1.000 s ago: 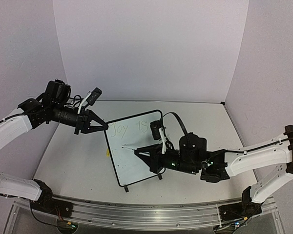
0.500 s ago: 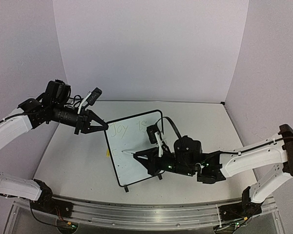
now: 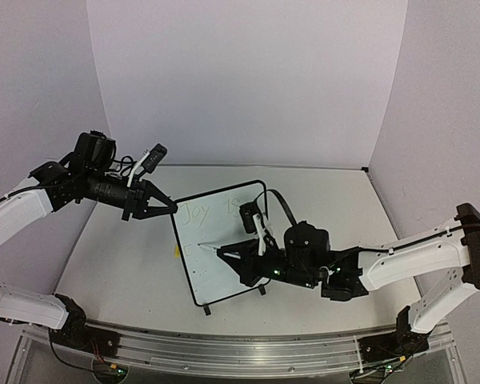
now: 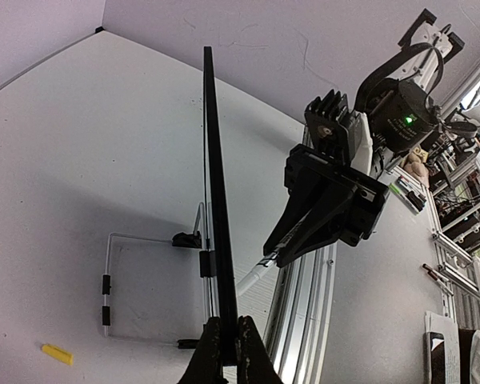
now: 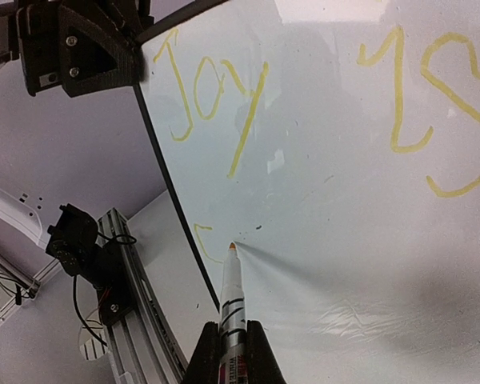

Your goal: Write a sentence on the whiteboard

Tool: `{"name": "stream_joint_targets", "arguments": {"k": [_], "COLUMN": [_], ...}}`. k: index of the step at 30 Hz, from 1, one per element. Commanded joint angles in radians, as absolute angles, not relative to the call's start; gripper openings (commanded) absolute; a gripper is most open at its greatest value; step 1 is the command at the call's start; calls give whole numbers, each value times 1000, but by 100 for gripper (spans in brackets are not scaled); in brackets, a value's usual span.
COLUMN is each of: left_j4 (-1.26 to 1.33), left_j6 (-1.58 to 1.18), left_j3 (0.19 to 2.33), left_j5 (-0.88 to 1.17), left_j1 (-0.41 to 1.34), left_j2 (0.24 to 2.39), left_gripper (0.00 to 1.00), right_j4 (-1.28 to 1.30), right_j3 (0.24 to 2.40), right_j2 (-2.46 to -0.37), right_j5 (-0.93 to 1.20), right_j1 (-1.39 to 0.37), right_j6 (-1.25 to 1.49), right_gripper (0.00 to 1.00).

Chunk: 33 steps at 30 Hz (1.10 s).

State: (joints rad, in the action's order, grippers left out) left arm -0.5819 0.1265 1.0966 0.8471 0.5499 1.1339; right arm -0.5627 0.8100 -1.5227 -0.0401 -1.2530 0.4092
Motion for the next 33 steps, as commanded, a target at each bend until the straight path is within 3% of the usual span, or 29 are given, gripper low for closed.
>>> {"name": "stream_joint_targets", "arguments": {"k": [1, 33], "left_j4": [-570, -572], "left_j6": [125, 127], "left_j3": [1085, 1086], "left_j5": [880, 878], "left_j1": [555, 555], "left_j2": [1137, 1138], "left_gripper": [0, 0], "right_j4": [-600, -570], "right_j3": [852, 810], "right_j2": [-1538, -1538], "right_j5": [-65, -53], "right_j1": [-1253, -1253], "right_j6": [391, 452], "right_gripper": [0, 0]}}
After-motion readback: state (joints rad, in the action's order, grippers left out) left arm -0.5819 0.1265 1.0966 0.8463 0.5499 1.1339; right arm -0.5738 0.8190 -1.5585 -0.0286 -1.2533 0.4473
